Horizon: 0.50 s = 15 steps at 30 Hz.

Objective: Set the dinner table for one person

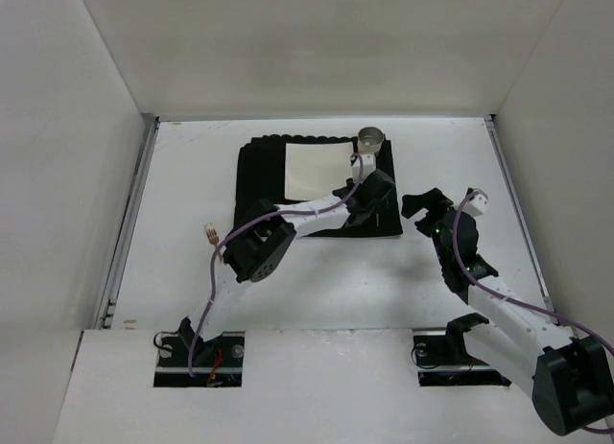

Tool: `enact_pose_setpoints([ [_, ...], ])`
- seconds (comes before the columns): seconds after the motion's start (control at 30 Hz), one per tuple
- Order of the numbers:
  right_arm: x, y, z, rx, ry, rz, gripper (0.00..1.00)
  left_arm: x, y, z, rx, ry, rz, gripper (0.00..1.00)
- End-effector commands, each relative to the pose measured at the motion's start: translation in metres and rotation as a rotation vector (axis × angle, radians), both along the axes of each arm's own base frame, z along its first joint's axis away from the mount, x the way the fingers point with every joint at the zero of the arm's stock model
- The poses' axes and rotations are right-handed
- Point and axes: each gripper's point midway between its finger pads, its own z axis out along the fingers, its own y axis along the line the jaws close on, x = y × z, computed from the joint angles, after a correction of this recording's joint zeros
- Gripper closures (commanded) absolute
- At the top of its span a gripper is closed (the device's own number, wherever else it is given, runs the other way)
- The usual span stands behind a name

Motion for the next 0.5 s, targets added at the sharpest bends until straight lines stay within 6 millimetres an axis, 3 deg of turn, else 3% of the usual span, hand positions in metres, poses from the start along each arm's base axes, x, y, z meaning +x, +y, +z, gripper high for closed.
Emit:
enact_pose_setpoints([
  [0.0, 0.003, -0.003, 0.009, 0.019, -0.042, -0.011, 0.00, -0.008, 0.002, 0.117, -0.154, -0.160, -0.011, 0.57],
  [0.13, 0.003, -0.003, 0.010, 0.014, -0.043, -0.018, 0.00, -0.029, 0.054, 0.153, -0.152, -0.242, 0.015, 0.58],
  [0.23, 0.003, -0.003, 0.009, 0.022, -0.041, -0.016, 0.00, -0.053, 0.120, 0.157, -0.069, -0.284, 0.067, 0.63],
  [0.3, 0.003, 0.001, 0.012, 0.022, -0.048, -0.003, 0.00, -0.073, 0.177, 0.143, 0.027, -0.288, 0.122, 0.65],
  [0.43, 0.006, 0.015, 0.013, 0.033, -0.060, 0.061, 0.00, -0.116, 0.296, 0.092, 0.219, -0.152, 0.283, 0.66],
  [0.47, 0.006, 0.022, 0.015, 0.042, -0.067, 0.092, 0.04, -0.126, 0.319, 0.081, 0.250, -0.115, 0.324, 0.66],
])
